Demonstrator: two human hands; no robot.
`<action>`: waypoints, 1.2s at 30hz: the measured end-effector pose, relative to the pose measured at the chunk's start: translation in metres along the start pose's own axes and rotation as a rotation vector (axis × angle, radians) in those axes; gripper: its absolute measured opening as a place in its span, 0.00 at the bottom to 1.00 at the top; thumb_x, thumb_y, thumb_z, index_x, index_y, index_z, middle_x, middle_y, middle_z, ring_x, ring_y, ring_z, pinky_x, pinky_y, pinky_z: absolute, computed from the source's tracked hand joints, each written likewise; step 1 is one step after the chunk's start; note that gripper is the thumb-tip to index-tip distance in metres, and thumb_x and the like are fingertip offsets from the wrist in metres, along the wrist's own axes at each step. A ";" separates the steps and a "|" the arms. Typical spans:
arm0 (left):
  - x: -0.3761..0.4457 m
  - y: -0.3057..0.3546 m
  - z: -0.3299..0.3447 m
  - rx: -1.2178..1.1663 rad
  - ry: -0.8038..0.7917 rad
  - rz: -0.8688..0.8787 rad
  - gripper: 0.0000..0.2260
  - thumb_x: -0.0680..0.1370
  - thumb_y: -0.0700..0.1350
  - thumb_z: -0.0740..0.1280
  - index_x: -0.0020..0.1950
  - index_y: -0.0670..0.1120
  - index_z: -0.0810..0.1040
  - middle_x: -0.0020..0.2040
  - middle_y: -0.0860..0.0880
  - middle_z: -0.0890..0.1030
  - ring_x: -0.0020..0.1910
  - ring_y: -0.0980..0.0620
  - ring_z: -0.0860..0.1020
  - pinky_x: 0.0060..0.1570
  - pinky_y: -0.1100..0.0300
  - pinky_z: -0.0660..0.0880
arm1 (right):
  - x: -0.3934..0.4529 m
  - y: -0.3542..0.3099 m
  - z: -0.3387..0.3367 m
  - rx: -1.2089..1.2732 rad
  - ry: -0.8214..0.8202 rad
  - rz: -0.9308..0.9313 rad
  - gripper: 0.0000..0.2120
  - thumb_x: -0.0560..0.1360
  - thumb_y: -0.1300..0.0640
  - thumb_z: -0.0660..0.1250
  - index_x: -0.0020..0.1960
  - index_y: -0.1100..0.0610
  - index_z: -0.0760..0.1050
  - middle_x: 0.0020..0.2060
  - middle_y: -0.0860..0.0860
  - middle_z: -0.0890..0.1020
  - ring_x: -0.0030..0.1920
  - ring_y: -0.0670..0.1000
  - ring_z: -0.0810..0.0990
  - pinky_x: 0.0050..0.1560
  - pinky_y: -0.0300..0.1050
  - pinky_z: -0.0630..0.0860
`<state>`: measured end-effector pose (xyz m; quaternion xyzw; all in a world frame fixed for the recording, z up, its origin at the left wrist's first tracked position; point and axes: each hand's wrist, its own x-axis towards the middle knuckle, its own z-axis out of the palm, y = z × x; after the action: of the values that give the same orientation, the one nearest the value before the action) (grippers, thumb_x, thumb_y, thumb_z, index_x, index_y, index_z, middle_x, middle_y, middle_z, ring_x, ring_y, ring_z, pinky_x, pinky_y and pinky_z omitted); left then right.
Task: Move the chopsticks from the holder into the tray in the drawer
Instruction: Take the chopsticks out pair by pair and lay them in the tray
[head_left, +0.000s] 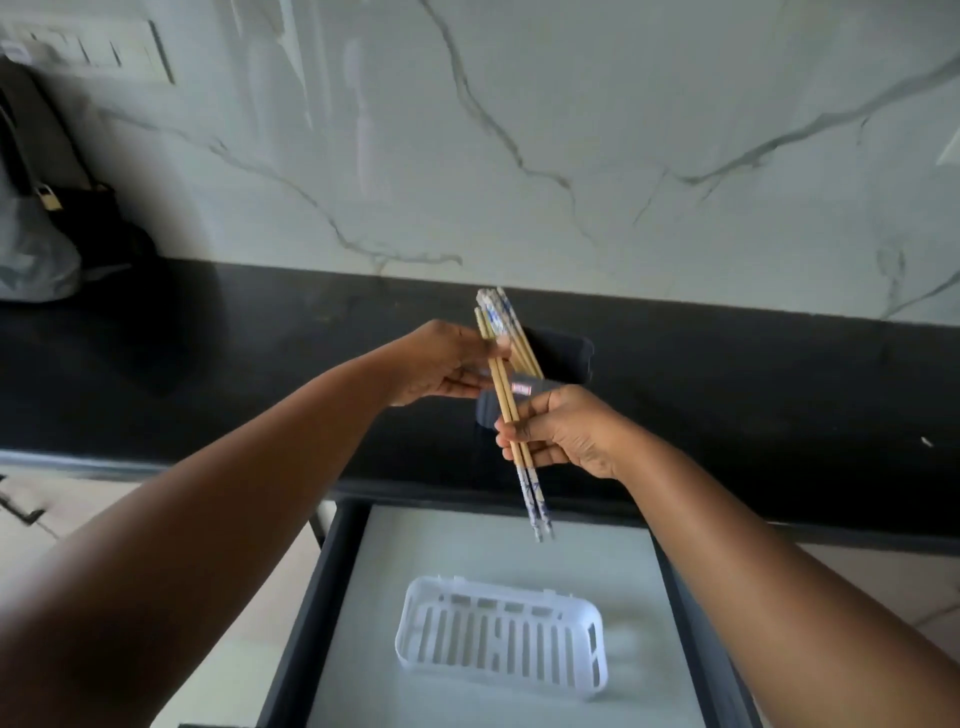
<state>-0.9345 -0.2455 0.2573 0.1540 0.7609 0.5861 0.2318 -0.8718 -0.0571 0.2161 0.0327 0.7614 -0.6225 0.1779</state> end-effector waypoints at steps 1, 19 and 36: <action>0.001 -0.012 0.001 0.010 0.014 -0.037 0.23 0.72 0.60 0.68 0.56 0.44 0.81 0.53 0.46 0.85 0.52 0.47 0.83 0.54 0.54 0.78 | 0.001 0.016 0.003 -0.082 0.009 0.032 0.04 0.69 0.63 0.76 0.43 0.60 0.83 0.37 0.55 0.87 0.40 0.52 0.86 0.39 0.43 0.82; 0.018 -0.195 0.021 1.168 0.197 -0.132 0.34 0.77 0.69 0.43 0.79 0.55 0.45 0.80 0.49 0.43 0.77 0.46 0.39 0.74 0.49 0.39 | 0.003 0.232 0.082 -1.036 -0.371 0.275 0.06 0.75 0.61 0.67 0.46 0.64 0.80 0.44 0.58 0.83 0.46 0.57 0.82 0.44 0.46 0.76; 0.018 -0.205 0.024 1.210 0.267 -0.063 0.35 0.76 0.70 0.39 0.78 0.55 0.45 0.80 0.48 0.45 0.78 0.46 0.41 0.74 0.49 0.39 | 0.004 0.240 0.082 -0.935 -0.394 0.242 0.13 0.75 0.60 0.63 0.57 0.50 0.77 0.54 0.49 0.80 0.51 0.51 0.79 0.50 0.45 0.77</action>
<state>-0.9292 -0.2712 0.0515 0.1608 0.9850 0.0577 0.0233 -0.7920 -0.0826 -0.0233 -0.0802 0.9010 -0.1851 0.3842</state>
